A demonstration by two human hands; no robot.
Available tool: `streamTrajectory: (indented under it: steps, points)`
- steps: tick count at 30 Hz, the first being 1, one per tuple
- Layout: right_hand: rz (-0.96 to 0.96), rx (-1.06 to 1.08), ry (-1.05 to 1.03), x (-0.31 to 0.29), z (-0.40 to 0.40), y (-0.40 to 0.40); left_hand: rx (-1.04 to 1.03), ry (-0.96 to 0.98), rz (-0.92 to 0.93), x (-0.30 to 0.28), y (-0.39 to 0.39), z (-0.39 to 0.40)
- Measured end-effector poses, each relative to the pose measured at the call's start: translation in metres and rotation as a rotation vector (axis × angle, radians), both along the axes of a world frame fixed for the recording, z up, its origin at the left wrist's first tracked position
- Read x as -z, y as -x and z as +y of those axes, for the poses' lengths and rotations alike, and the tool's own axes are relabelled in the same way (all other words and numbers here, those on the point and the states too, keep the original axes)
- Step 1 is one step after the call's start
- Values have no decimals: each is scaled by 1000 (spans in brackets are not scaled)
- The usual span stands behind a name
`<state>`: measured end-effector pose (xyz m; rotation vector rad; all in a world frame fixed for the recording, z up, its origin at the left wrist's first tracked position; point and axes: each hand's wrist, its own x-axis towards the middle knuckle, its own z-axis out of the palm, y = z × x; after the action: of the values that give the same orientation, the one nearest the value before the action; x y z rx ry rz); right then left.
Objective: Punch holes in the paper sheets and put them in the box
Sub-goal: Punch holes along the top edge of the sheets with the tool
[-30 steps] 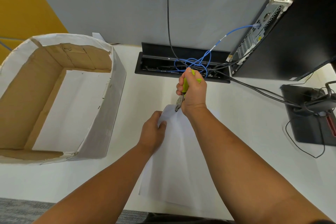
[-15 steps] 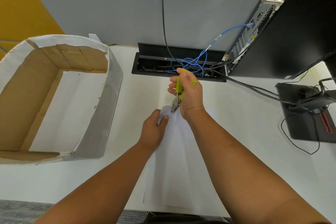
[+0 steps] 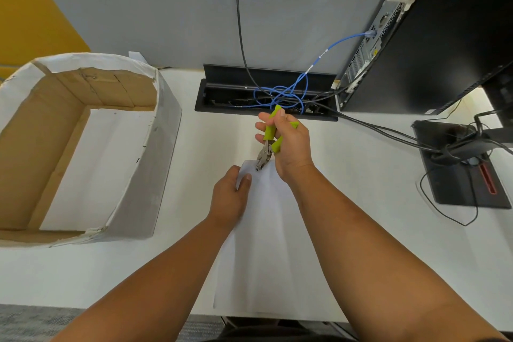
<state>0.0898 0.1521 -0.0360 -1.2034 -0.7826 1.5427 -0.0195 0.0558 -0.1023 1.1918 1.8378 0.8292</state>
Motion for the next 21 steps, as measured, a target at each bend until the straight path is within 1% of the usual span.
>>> streamTrajectory:
  steps: [4, 11, 21]
  points:
    - [-13, -16, 6, 0, -2, -4, 10, -24, 57, 2, 0, -1]
    - [-31, -16, 3, -1, -3, -8, 16, -60, 83, -2, -2, -2]
    - [-47, -21, -16, -1, -6, -9, 35, -33, 109, -5, -2, -3]
